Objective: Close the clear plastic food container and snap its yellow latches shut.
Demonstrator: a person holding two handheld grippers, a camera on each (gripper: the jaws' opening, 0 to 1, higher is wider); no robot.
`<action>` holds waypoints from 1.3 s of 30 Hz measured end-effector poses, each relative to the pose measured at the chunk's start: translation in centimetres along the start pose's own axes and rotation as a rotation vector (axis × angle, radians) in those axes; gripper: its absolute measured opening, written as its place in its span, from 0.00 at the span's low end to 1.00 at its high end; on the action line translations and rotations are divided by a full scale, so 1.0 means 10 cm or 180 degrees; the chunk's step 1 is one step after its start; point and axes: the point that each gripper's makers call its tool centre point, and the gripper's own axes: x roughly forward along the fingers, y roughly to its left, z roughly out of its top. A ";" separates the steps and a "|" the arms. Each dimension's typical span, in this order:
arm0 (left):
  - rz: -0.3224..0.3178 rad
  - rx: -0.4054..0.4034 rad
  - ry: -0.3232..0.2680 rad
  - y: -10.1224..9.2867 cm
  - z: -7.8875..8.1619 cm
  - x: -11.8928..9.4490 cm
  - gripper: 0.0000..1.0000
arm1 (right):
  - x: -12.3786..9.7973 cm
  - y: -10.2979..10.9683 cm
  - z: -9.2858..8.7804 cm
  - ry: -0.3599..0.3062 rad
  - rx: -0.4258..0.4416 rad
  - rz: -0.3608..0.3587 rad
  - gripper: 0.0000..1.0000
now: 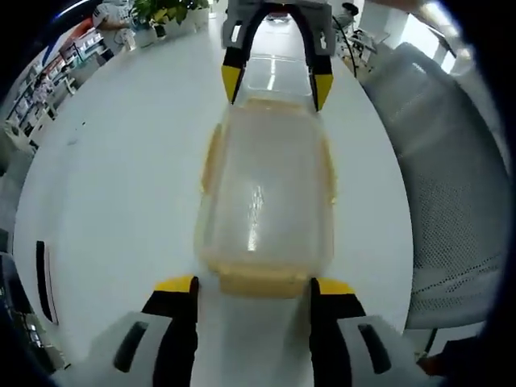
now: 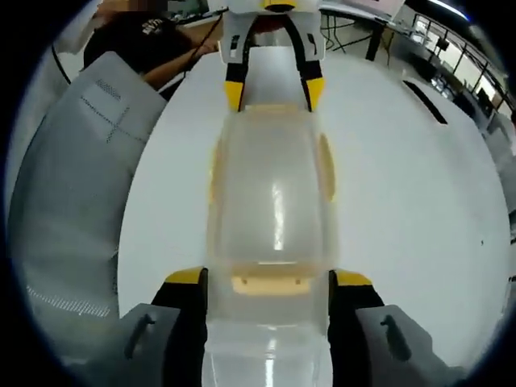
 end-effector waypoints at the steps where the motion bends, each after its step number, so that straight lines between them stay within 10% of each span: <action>1: 0.0000 0.0011 0.0005 0.01 0.00 0.00 0.48 | 0.01 0.00 0.00 0.0009 -0.0014 0.0003 0.57; 39: -0.0089 0.0122 -0.0095 -0.04 0.06 -0.02 0.33 | 0.02 -0.12 -0.11 0.0588 -0.0163 -0.0114 0.37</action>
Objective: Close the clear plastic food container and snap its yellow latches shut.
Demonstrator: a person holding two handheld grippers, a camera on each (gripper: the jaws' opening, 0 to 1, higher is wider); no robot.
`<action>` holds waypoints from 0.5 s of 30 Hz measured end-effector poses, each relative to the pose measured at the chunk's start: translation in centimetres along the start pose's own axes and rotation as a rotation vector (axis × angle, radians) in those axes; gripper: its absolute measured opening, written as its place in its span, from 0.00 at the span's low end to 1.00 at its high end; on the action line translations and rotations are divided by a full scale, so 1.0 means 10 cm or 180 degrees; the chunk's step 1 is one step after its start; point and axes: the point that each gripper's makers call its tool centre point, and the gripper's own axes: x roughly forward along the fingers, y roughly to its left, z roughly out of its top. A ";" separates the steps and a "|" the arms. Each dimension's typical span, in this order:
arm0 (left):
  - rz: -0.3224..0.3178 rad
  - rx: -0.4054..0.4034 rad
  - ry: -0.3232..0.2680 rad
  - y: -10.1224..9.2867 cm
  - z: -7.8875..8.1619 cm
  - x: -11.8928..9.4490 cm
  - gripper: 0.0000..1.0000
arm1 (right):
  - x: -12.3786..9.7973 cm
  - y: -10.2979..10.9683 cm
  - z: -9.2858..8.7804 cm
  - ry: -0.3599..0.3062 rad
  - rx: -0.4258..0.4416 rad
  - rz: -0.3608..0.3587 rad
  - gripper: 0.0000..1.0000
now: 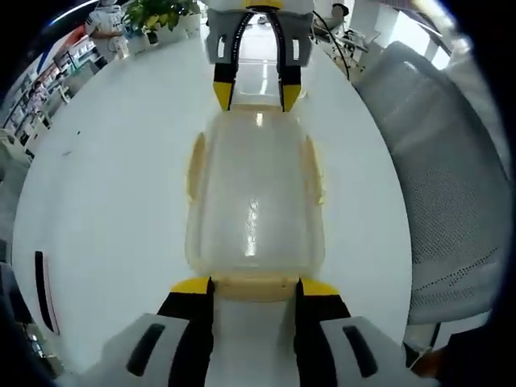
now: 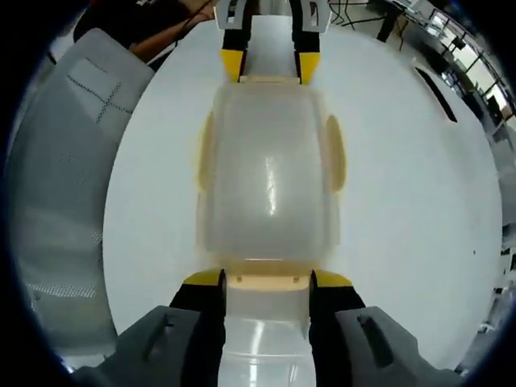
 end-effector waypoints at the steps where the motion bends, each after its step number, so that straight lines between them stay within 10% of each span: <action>1: -0.0010 -0.0014 -0.0008 0.01 0.00 0.00 0.33 | 0.00 0.00 0.00 -0.0004 -0.0011 0.0003 0.37; 15: 0.0002 -0.0046 0.0040 -0.01 0.01 0.01 0.32 | -0.01 -0.01 -0.02 -0.0161 0.0022 0.0002 0.35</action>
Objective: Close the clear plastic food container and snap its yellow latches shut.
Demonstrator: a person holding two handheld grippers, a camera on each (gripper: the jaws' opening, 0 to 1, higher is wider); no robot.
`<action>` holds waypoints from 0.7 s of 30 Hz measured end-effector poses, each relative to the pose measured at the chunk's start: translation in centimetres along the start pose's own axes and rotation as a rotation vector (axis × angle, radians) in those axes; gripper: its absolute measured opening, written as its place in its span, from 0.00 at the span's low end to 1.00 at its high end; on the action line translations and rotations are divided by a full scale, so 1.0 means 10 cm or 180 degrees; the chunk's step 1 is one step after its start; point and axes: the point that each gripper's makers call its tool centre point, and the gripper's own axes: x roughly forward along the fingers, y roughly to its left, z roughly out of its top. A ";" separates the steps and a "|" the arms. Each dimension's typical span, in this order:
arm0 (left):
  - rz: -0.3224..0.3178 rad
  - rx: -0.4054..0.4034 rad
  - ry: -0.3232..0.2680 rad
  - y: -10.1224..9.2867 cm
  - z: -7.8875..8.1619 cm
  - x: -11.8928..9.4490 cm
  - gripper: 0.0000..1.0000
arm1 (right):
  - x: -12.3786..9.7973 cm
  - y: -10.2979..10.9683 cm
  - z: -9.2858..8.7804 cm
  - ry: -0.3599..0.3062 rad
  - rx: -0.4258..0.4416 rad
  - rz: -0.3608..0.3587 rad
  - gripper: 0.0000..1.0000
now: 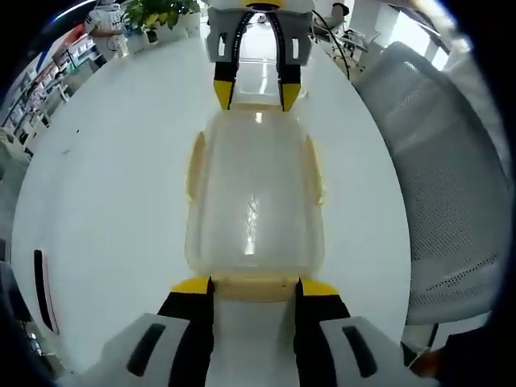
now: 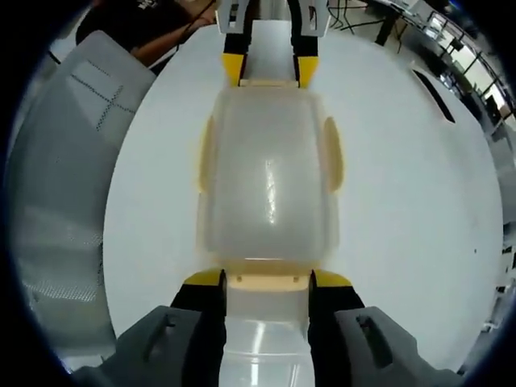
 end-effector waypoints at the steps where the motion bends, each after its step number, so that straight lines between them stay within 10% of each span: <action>1: -0.0003 0.0004 0.0001 0.00 0.00 0.00 0.32 | 0.00 0.00 0.00 -0.0008 -0.0009 0.0000 0.35; 21: -0.0050 0.0008 0.0139 0.01 -0.05 -0.15 0.33 | -0.08 0.01 0.14 -0.0213 0.0025 0.0096 0.36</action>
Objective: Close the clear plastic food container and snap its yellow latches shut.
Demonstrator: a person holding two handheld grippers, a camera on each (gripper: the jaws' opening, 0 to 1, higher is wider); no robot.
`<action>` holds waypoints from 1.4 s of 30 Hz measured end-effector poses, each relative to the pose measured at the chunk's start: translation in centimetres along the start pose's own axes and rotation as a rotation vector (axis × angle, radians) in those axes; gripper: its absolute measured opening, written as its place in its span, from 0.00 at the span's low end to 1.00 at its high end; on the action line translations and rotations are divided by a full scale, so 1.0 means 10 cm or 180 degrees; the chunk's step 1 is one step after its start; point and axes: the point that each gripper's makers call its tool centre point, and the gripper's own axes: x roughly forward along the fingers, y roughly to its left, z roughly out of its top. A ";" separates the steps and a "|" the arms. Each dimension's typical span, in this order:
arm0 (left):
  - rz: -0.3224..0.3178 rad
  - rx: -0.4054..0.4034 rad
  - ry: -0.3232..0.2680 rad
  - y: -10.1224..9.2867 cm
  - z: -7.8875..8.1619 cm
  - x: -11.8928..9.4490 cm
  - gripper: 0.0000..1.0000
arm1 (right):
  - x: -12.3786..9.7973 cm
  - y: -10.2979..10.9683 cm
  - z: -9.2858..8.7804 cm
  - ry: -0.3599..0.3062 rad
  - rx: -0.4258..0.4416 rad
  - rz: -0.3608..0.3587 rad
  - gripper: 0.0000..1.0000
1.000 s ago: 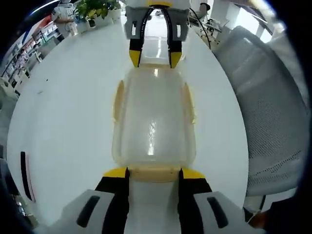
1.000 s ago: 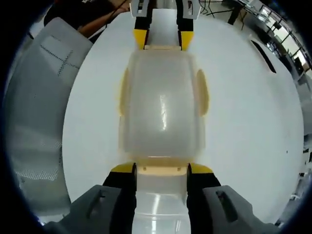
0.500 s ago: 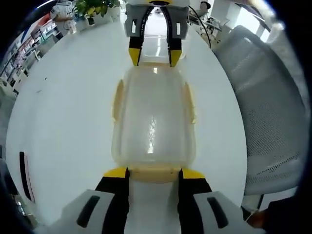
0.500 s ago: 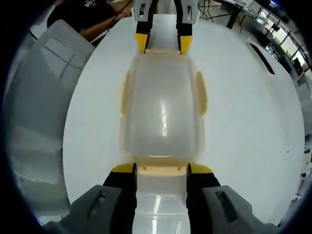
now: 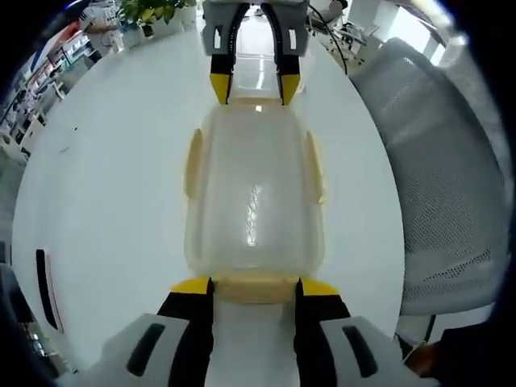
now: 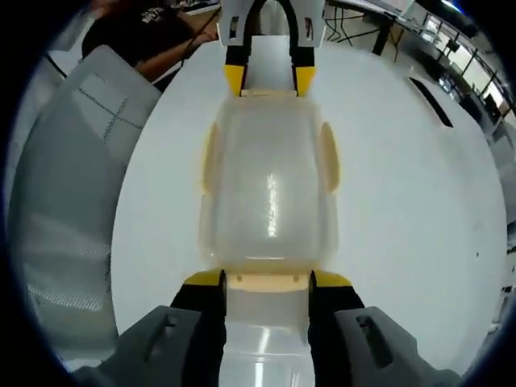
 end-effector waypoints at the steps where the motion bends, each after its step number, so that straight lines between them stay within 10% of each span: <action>1: 0.0006 -0.0013 -0.0002 0.00 0.00 -0.03 0.33 | -0.02 0.00 0.02 -0.0022 -0.0008 -0.0005 0.36; 11: 0.0086 -0.0107 0.0014 -0.10 0.05 -0.26 0.33 | -0.26 0.04 0.13 -0.0133 -0.0127 -0.0032 0.36; 24: 0.0197 -0.0087 -0.0114 -0.21 0.54 -0.51 0.33 | -0.77 0.14 -0.05 -0.0363 -0.0171 -0.0046 0.35; 42: 0.0178 0.0110 -0.0266 -0.17 1.73 -0.23 0.33 | -1.34 0.24 -1.15 -0.0311 -0.0004 -0.0176 0.35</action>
